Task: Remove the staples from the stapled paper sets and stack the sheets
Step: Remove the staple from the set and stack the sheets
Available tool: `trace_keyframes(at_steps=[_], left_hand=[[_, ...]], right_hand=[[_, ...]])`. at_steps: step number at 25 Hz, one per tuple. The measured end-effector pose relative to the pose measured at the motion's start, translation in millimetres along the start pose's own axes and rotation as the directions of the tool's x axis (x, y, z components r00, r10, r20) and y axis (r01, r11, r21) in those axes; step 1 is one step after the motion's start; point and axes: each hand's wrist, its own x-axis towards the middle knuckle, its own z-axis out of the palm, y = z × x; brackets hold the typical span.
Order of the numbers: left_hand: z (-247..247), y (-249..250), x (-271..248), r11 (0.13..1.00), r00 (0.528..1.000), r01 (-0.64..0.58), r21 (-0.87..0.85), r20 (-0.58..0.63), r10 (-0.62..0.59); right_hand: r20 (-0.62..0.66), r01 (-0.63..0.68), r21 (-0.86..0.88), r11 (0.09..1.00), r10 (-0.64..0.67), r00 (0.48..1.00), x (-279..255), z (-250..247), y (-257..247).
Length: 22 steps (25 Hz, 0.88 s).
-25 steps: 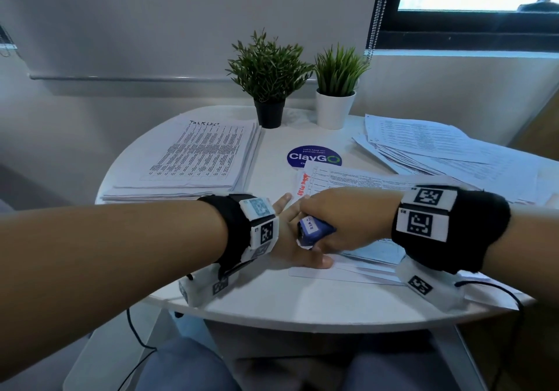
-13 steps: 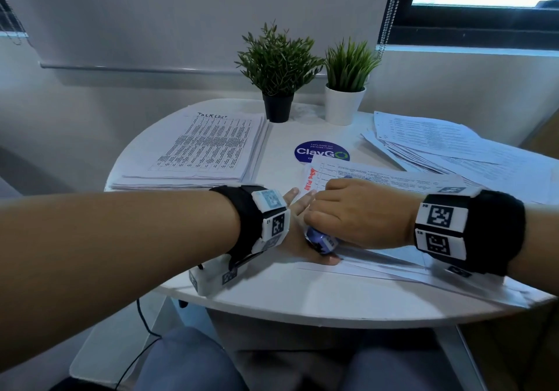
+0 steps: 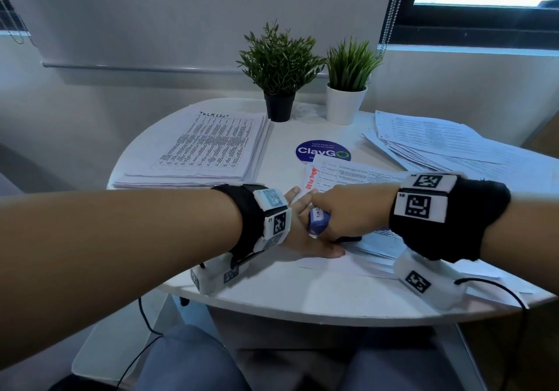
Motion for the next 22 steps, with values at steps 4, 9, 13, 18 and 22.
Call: trace_keyframes(at_steps=[4, 9, 13, 18, 22], left_hand=[[7, -6, 11, 0.993, 0.996, 0.057, -0.099, 0.078, -0.049], [10, -8, 18, 0.997, 0.994, 0.064, -0.047, 0.09, -0.06], [9, -10, 16, 0.999, 0.996, 0.04, 0.01, 0.082, -0.04], [-2, -21, 18, 0.994, 0.993, -0.095, -0.061, -0.072, 0.091], [-24, -27, 9, 0.942, 0.947, -0.16, -0.295, -0.315, 0.063]], right_hand=[[0.08, -0.099, 0.019, 0.995, 0.097, 0.992, 5, -3, -4], [0.19, -0.127, 0.176, 0.976, 0.093, 0.977, 5, -9, -11], [0.113, -0.118, 0.139, 0.983, 0.103, 0.988, 4, -4, -8], [-0.167, -0.143, 0.159, 0.977, 0.169, 0.971, -9, 3, 9], [-0.329, -0.091, 0.342, 0.935, 0.21, 0.921, -16, 0, 13]])
